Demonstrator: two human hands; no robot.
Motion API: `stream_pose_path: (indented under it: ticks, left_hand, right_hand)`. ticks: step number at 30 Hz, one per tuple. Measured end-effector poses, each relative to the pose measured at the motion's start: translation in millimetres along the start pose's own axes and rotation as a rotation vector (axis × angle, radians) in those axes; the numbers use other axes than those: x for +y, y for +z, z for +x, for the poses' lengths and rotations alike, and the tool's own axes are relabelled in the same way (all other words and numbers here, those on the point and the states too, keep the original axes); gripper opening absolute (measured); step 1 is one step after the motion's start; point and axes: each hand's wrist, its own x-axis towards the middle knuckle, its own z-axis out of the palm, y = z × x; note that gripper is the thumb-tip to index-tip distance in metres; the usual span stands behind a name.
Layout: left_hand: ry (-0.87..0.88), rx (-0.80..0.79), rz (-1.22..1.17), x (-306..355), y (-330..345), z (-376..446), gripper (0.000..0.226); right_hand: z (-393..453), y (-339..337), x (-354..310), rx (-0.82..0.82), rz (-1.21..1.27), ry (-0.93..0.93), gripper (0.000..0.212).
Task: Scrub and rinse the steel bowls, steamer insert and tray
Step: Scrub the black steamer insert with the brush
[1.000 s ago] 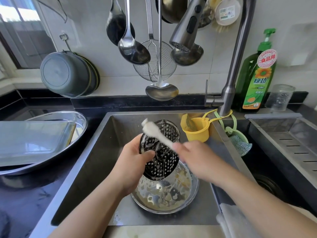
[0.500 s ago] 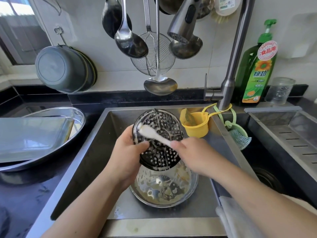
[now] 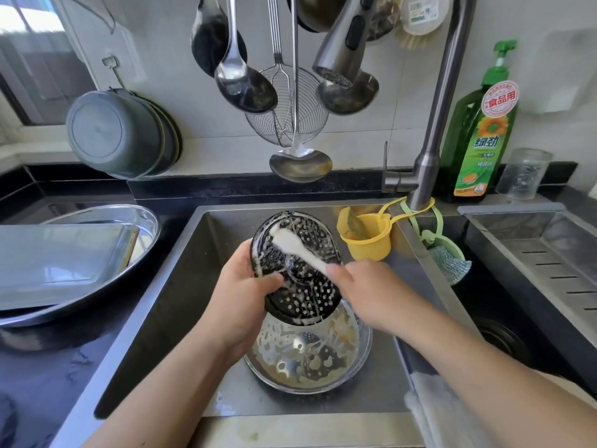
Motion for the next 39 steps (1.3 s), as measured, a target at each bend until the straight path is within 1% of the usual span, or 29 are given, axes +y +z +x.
stream_pose_path:
  ticks: [2,3,4,7,9,11,14,16,18,24,27,28,31,33,36,39]
  left_hand:
    - [0.002,0.017,0.019,0.3,-0.8,0.1,0.055]
    - [0.002,0.019,0.029,0.7,-1.2,0.3,0.053]
    - [-0.001,0.017,0.037,1.0,-1.3,0.5,0.052]
    - [-0.002,0.034,0.023,3.4,-0.3,-0.2,0.048]
    - [-0.008,0.080,-0.046,6.7,-0.9,-0.8,0.044]
    - [-0.027,0.142,-0.170,9.9,-3.6,-0.1,0.039]
    - [-0.039,0.280,-0.334,12.2,-12.3,5.3,0.034]
    - [-0.028,0.349,-0.388,12.5,-17.3,8.9,0.033]
    - [-0.015,0.380,-0.404,12.4,-18.6,10.4,0.032]
    - [0.059,0.352,-0.293,13.5,-13.1,7.3,0.032]
    - [0.063,0.332,-0.293,13.7,-11.7,6.0,0.033]
    - [0.046,0.337,-0.314,13.2,-11.9,6.3,0.034]
    - [0.003,0.384,-0.372,11.7,-13.8,7.7,0.033]
    - [0.003,0.400,-0.378,11.3,-15.6,9.1,0.032]
    - [0.031,0.380,-0.337,10.7,-14.0,8.7,0.032]
    - [0.080,0.337,-0.257,11.8,-8.2,5.5,0.032]
  right_hand:
    - [-2.9,8.1,-7.6,-0.068,-0.018,-0.046,0.056]
    - [-2.2,8.0,-8.4,-0.069,-0.028,-0.043,0.056]
    - [-0.1,5.0,-6.3,-0.047,-0.026,-0.022,0.055]
    - [4.3,-9.0,4.5,0.098,-0.002,0.051,0.055]
    - [3.4,-9.5,7.6,0.141,0.018,0.049,0.057]
    - [1.2,-4.6,5.5,0.153,0.039,0.029,0.057]
    - [-0.3,-4.2,2.6,0.171,0.092,0.019,0.057]
    - [-0.4,-7.0,3.7,0.186,0.132,0.026,0.057]
    - [-1.0,-9.0,5.1,0.185,0.147,0.036,0.058]
    - [-1.4,-7.7,5.6,0.167,0.087,0.036,0.060]
    - [0.5,-8.3,4.1,0.153,0.057,0.069,0.060]
    - [0.7,-7.1,2.7,0.123,0.043,0.074,0.059]
    - [-1.1,4.6,-3.7,-0.038,-0.017,0.037,0.054]
    - [-0.6,11.0,-4.2,-0.089,-0.027,0.034,0.058]
    - [2.4,2.0,1.4,-0.069,0.010,0.101,0.058]
    - [3.7,-10.4,6.2,0.041,0.014,0.147,0.058]
